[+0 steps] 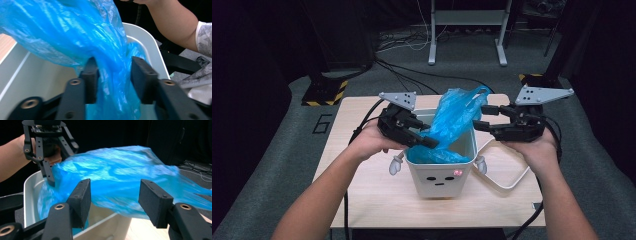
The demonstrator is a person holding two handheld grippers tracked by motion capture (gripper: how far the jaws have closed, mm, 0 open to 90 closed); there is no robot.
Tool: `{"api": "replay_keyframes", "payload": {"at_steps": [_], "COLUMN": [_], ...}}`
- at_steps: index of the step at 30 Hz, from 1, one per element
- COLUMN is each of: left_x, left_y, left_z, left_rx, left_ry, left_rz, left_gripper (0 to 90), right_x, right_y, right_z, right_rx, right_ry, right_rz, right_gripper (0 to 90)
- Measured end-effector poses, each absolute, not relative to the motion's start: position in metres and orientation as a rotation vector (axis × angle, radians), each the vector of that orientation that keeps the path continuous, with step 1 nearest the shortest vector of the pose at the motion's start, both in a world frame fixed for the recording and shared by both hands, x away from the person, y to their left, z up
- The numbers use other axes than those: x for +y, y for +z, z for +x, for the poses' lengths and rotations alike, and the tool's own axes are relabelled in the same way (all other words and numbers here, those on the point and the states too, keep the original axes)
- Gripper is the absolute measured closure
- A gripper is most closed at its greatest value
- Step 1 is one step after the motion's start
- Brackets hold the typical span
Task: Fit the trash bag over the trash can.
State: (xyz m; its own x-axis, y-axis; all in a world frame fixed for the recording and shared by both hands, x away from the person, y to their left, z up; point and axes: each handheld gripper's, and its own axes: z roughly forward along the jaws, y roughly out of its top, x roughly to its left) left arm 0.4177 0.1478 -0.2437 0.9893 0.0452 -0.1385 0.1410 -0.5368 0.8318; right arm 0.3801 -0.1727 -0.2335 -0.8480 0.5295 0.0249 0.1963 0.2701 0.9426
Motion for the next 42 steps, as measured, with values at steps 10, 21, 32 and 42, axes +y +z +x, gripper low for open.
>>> {"api": "replay_keyframes", "payload": {"at_steps": [10,21,32,42], "left_x": [0.164,0.157,0.168,0.182], "left_y": [-0.229,-0.239,-0.240,-0.223], "left_z": [0.414,0.411,0.410,0.424], "left_rx": [0.164,0.116,0.149,0.260], "left_ry": [-0.063,-0.087,-0.073,0.037], "left_rz": [2.105,2.150,2.133,2.108], "left_gripper": [39.7,55.3,41.5,37.7], "right_x": [-0.144,-0.141,-0.114,-0.112], "right_y": [-0.234,-0.218,-0.247,-0.255], "right_z": [0.384,0.378,0.383,0.382], "right_rx": [2.308,2.271,2.431,2.492], "right_ry": [1.568,1.600,1.504,1.433], "right_rz": [0.610,0.574,0.534,0.507], "right_gripper": [44.8,44.1,59.8,77.2]}}
